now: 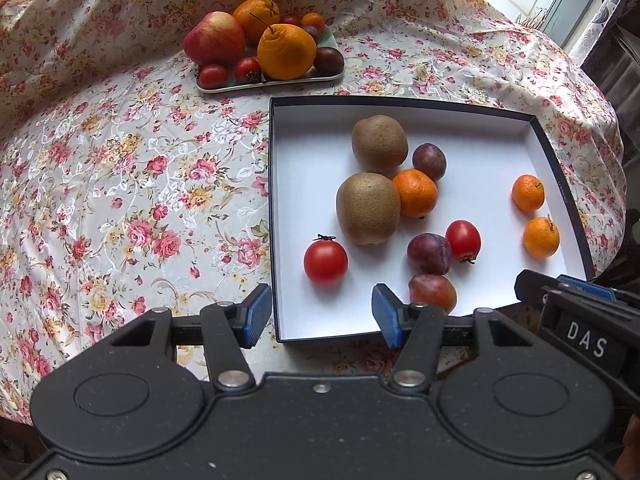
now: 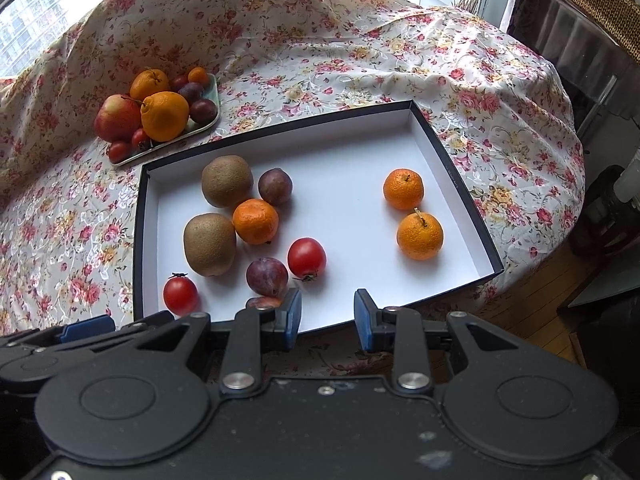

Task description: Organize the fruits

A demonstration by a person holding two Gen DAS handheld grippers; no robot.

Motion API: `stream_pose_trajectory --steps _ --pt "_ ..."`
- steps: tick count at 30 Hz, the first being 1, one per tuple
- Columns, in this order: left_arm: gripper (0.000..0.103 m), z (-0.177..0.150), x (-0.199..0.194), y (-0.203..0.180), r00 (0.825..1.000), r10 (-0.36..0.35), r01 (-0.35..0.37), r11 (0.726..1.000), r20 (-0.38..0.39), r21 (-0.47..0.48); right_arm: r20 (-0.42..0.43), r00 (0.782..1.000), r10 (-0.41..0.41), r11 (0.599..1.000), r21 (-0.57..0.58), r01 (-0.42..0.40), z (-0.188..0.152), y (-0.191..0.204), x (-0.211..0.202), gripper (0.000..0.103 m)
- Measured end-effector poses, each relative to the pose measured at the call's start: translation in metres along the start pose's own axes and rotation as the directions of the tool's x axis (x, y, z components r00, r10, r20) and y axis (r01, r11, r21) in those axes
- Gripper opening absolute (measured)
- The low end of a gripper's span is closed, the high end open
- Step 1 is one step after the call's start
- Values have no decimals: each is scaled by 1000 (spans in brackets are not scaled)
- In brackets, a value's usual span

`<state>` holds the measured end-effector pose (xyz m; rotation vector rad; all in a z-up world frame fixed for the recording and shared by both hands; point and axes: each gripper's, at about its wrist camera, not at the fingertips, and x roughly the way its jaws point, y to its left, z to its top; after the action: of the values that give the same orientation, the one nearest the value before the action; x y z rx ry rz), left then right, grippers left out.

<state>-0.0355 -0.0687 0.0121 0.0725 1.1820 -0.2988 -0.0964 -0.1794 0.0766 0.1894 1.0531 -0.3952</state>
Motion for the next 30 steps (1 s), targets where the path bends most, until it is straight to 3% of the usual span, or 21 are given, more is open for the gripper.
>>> stream_pose_trajectory --steps 30 --pt "61 3 -1 -4 999 31 -31 999 16 14 8 1000 11 999 -49 -10 0 7 1 32"
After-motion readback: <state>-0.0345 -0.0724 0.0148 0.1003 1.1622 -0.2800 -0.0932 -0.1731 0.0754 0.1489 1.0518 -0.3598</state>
